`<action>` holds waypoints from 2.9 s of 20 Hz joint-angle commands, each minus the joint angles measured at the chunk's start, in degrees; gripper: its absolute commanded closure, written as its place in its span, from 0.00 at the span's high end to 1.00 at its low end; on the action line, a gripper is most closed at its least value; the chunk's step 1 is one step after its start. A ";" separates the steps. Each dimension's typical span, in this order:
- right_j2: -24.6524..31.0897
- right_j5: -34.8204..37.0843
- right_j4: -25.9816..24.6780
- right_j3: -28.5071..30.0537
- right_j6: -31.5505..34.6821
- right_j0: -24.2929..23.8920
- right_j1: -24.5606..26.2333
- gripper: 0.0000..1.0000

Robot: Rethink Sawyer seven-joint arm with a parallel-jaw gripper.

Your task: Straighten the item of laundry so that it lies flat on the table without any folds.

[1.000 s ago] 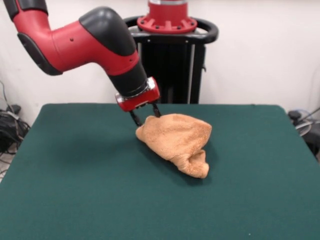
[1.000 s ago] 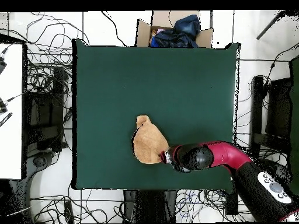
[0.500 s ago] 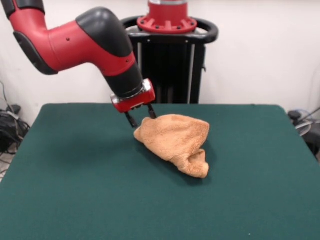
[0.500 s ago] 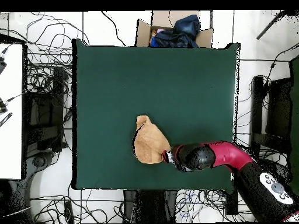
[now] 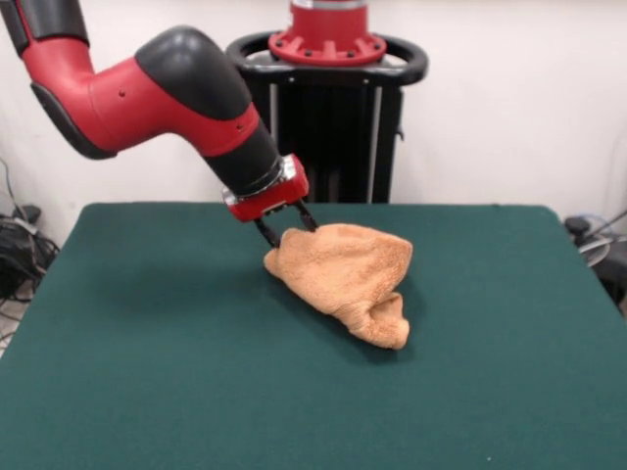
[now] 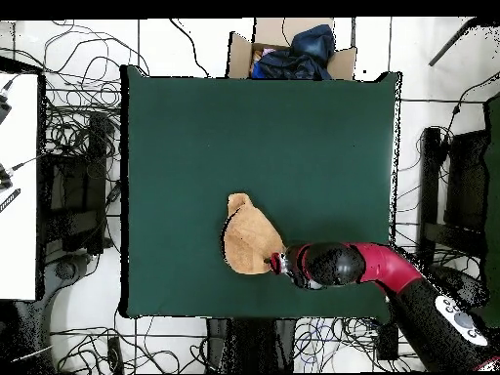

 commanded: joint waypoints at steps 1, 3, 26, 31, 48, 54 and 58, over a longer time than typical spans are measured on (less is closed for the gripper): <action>0.56 -0.43 3.67 -1.32 -3.81 -0.36 5.31 1.00; 1.21 -1.09 4.53 -0.85 -3.70 -0.94 6.32 1.00; 2.81 1.09 5.72 0.41 -5.88 -1.03 7.38 0.00; 3.24 1.79 6.40 0.11 -4.48 0.14 5.24 0.00; 3.79 22.63 19.84 -6.28 3.33 11.73 -22.89 0.00; 1.88 30.18 21.72 -10.71 2.43 14.82 -28.18 0.00; 1.12 35.03 21.43 -14.07 1.02 15.98 -31.96 0.00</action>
